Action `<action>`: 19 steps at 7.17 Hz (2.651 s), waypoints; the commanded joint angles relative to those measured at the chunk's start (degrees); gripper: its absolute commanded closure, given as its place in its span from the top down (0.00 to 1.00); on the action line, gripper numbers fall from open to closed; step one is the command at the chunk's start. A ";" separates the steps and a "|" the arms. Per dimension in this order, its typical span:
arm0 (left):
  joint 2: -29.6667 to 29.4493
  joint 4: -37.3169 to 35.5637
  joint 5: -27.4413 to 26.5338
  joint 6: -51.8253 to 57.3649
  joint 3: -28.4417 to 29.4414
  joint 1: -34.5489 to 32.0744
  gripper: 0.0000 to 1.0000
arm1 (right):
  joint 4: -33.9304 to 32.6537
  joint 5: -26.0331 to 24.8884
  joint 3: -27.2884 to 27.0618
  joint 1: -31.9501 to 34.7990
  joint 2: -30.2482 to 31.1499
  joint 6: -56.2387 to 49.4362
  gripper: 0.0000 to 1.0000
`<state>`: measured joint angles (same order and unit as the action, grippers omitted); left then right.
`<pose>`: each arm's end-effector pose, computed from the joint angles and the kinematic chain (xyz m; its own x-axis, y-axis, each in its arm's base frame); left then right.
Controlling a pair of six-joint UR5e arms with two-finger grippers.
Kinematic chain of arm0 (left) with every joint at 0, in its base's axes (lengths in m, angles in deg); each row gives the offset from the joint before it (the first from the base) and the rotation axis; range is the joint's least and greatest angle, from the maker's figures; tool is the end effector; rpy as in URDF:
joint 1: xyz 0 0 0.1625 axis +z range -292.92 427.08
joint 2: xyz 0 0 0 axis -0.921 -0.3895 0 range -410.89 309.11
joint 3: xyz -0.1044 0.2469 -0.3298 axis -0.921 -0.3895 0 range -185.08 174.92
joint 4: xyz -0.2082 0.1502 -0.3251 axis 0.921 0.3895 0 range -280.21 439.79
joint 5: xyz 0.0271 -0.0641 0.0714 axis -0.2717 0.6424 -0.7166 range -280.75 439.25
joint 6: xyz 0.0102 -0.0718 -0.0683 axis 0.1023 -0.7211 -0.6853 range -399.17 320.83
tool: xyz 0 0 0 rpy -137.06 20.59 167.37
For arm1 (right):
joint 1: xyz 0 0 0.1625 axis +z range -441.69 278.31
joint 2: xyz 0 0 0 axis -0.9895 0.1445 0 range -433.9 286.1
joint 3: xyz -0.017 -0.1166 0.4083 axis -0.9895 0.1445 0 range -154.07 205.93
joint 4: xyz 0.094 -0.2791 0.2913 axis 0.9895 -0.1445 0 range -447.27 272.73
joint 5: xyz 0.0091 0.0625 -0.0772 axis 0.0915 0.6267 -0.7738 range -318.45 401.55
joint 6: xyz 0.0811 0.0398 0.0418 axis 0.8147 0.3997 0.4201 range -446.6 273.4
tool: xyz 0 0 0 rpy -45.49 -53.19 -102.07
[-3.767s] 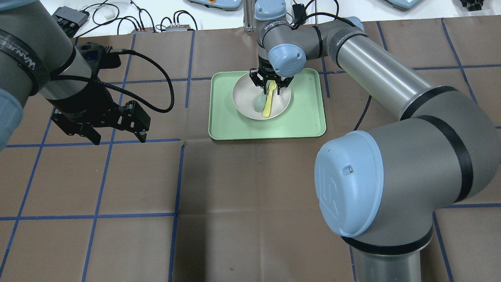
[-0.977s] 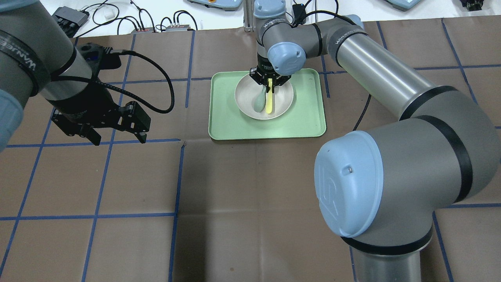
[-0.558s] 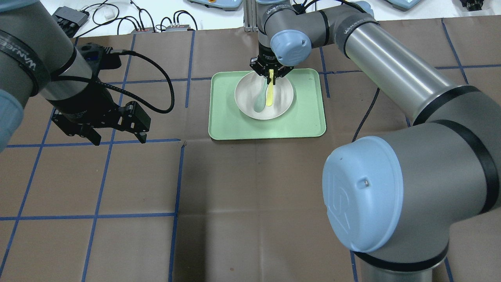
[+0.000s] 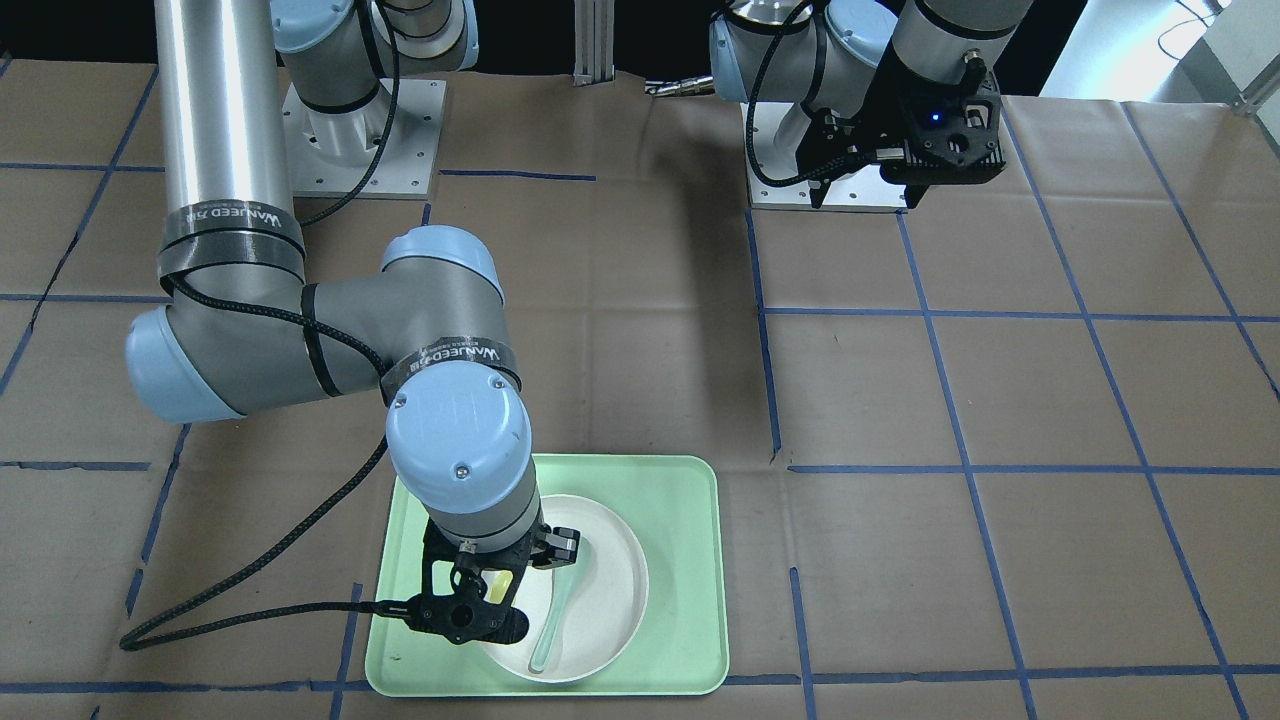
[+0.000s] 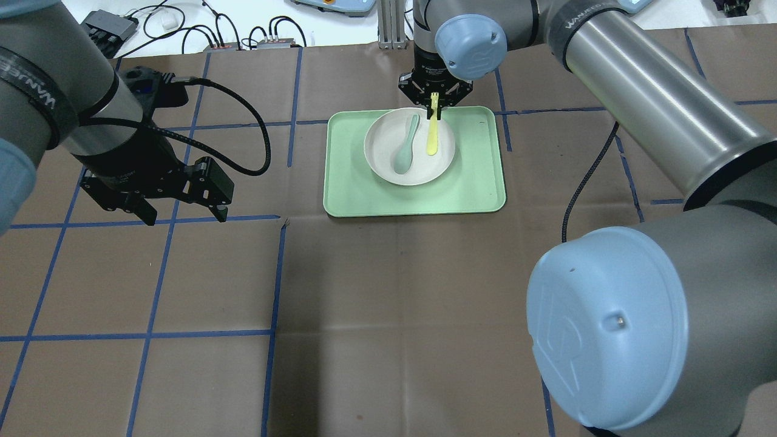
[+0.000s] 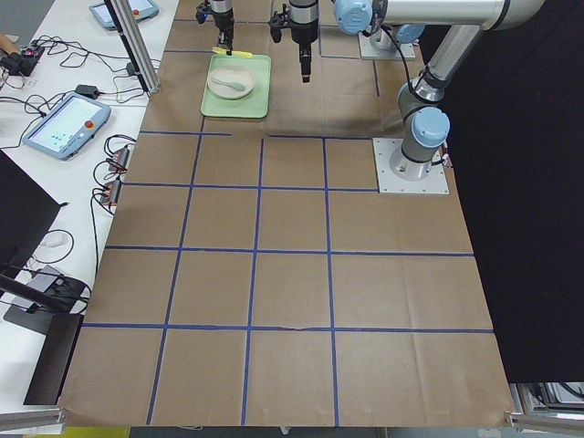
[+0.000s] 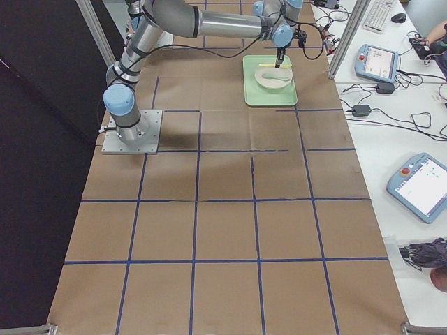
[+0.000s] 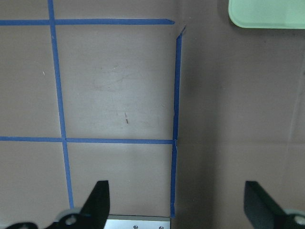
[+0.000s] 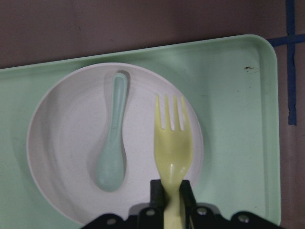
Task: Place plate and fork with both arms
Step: 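Lift the yellow fork out of the plate with the right gripper, then lower the fork onto the tray beside the plate and open the right gripper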
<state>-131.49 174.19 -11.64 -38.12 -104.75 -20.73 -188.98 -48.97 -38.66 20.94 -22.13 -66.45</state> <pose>-0.1157 -0.4187 0.4726 -0.9997 -0.0187 -0.0138 -0.0198 0.9965 0.0815 0.2918 -0.6962 0.3079 -0.9913 0.1306 0.0151 0.1308 0.9913 0.0151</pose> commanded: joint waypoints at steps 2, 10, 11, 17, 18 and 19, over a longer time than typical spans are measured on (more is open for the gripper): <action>0.00 0.00 0.00 -0.09 0.00 0.00 1.00 | -0.50 0.25 -7.97 -5.92 4.71 -9.56 0.01; 0.00 0.00 -0.08 -0.09 0.00 0.00 1.00 | -20.11 0.78 -16.98 -7.10 -0.98 -10.84 0.04; 0.00 0.00 0.00 -0.09 -0.09 0.00 1.00 | -20.02 0.78 -16.80 -7.01 -0.71 -10.84 0.06; 0.00 0.00 -0.08 -0.09 0.00 0.00 1.00 | -15.28 0.25 -17.14 -8.85 7.34 -16.77 1.00; 0.00 0.00 0.00 -0.09 0.00 0.00 1.00 | -10.66 0.51 -17.24 -11.47 10.42 -18.55 1.00; -0.09 0.00 0.00 -0.09 0.00 0.00 1.00 | -4.27 0.52 -17.24 -12.88 15.24 -20.57 1.00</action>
<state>-131.51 174.19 -11.65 -38.21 -104.75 -20.73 -199.51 -48.51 -55.77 9.94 -11.83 -84.53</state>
